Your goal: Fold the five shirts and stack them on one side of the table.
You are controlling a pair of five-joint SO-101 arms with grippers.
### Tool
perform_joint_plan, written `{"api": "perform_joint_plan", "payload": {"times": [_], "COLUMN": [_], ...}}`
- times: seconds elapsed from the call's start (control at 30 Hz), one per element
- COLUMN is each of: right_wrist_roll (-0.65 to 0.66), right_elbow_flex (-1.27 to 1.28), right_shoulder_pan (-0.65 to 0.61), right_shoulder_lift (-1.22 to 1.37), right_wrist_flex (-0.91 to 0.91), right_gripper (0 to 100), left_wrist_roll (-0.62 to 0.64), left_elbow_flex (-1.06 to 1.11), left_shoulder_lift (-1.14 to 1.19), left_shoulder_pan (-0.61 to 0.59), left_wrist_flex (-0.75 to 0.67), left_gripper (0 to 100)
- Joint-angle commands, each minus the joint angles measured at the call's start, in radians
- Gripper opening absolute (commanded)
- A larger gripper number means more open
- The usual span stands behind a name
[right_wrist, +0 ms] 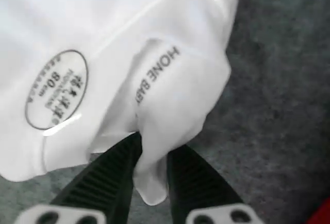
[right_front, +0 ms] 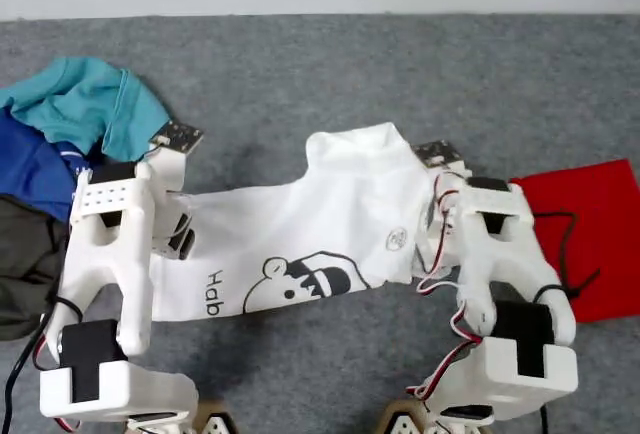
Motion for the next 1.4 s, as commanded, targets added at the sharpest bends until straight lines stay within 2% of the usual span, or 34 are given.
{"api": "perform_joint_plan", "payload": {"times": [0.0, 0.3, 0.67, 0.83, 0.97, 1.03, 1.17, 1.37], "right_wrist_roll": [0.052, 0.115, 0.114, 0.115, 0.110, 0.109, 0.109, 0.109], "right_elbow_flex": [-0.054, -0.126, -0.052, -0.048, -0.048, -0.048, -0.048, -0.048], "right_shoulder_pan": [0.051, 0.133, 0.245, 0.255, 0.252, 0.251, 0.251, 0.249], "right_shoulder_lift": [-0.001, 0.001, 0.001, 0.002, 0.002, 0.002, 0.002, 0.001], "right_wrist_flex": [0.059, 0.200, 0.205, 0.214, 0.214, 0.209, 0.206, 0.205], "right_gripper": [0.9, 0.9, 1.0, 1.1, 1.1, 1.1, 1.1, 1.0], "left_wrist_roll": [0.005, 0.005, 0.005, 0.006, 0.063, 0.097, 0.135, 0.132], "left_elbow_flex": [-0.024, -0.024, -0.024, -0.051, -0.188, -0.248, -0.234, -0.099], "left_shoulder_lift": [-0.008, -0.008, -0.009, -0.018, -0.017, -0.006, -0.005, -0.005], "left_shoulder_pan": [0.005, 0.005, 0.009, 0.017, 0.094, 0.147, 0.218, 0.210], "left_wrist_flex": [0.008, 0.008, 0.008, 0.018, 0.114, 0.115, 0.021, -0.190], "left_gripper": [9, 9, 9, 9, 9, 9, 9, 9]}}
